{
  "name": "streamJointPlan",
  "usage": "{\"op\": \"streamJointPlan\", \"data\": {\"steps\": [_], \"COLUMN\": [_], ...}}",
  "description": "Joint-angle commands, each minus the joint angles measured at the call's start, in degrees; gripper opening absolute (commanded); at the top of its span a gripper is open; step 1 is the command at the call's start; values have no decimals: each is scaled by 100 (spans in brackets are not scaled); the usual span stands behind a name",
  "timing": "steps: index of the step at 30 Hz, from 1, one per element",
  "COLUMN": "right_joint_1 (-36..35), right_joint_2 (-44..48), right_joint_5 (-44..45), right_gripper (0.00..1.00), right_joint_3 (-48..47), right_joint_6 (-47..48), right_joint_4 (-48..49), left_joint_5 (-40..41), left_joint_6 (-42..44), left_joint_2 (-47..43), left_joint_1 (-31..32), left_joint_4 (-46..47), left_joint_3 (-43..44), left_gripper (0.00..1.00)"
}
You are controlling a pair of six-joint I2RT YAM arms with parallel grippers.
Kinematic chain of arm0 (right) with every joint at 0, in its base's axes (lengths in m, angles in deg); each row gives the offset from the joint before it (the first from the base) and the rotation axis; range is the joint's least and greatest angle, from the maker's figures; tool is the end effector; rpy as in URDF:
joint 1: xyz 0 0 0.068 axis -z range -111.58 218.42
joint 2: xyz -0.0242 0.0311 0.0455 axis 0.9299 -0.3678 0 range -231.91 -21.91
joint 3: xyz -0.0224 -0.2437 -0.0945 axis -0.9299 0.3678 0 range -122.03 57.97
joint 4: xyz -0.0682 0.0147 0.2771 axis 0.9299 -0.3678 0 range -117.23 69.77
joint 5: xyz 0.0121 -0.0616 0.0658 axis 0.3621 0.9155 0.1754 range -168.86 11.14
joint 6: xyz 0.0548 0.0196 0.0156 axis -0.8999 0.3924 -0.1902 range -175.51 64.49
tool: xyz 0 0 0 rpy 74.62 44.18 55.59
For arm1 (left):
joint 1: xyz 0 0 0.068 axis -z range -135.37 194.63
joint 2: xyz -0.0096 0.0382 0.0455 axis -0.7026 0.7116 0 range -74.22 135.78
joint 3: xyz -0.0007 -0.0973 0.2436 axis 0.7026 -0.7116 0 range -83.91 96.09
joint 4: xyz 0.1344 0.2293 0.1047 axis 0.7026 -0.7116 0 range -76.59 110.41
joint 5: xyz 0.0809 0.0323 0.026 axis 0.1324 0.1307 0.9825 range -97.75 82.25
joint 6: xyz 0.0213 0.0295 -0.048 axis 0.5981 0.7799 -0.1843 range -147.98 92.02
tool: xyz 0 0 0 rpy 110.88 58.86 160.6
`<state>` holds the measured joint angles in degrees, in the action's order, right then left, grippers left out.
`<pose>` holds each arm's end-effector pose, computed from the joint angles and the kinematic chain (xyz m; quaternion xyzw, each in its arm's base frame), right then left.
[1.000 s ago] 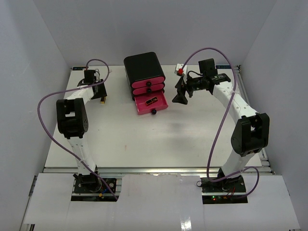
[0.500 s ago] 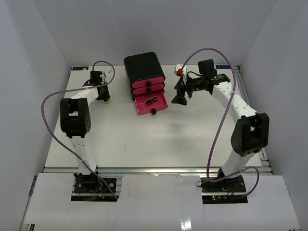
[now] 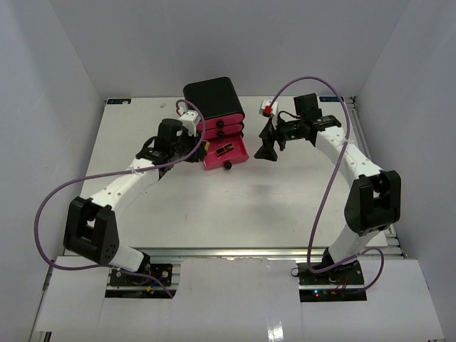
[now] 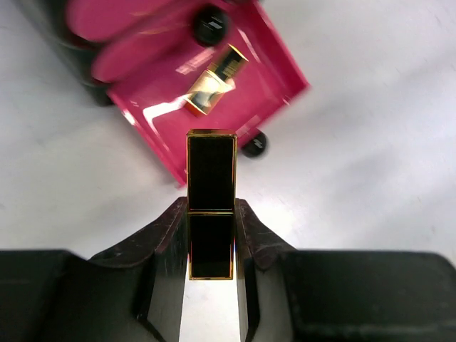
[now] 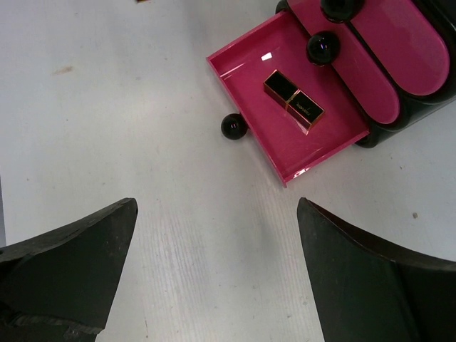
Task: Organize the makeup
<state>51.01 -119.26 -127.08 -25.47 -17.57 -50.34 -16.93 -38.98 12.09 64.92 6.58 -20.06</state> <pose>0.3757 0.1527 0.2855 -0.5316 0.6700 0.3065 0.4178 0.3464 -0.1355 0.2483 0.1080 0.8834 -0.1902 0.4143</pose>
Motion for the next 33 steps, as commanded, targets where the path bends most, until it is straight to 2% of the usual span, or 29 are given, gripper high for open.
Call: {"op": "streamJointPlan", "data": {"steps": [1,8,11,20,33], "right_joint_1": [10,10,11,67,316], "right_joint_2": [456,533,612,910,1008], "right_joint_5": [-214,-187,-168,-134,-257], "right_gripper": [100,100,100,100,100], "right_joint_3": [156,292,351,778,908], "right_joint_6": [21,20,22,104,82], "right_joint_4": [147,190,198,212,225], "left_joint_5": [-71,370,516,864,1147], "left_joint_6": [289,893,1307,1883,2171], "left_joint_2": [-756,-205,363,1615,2643], "left_joint_1": [308,948,1096,1332,1487], "left_joint_4": [276,180,125,-14,-75], "left_joint_3": [-540,25,473,1536,2447], "left_gripper": [24,24,24,25,27]}}
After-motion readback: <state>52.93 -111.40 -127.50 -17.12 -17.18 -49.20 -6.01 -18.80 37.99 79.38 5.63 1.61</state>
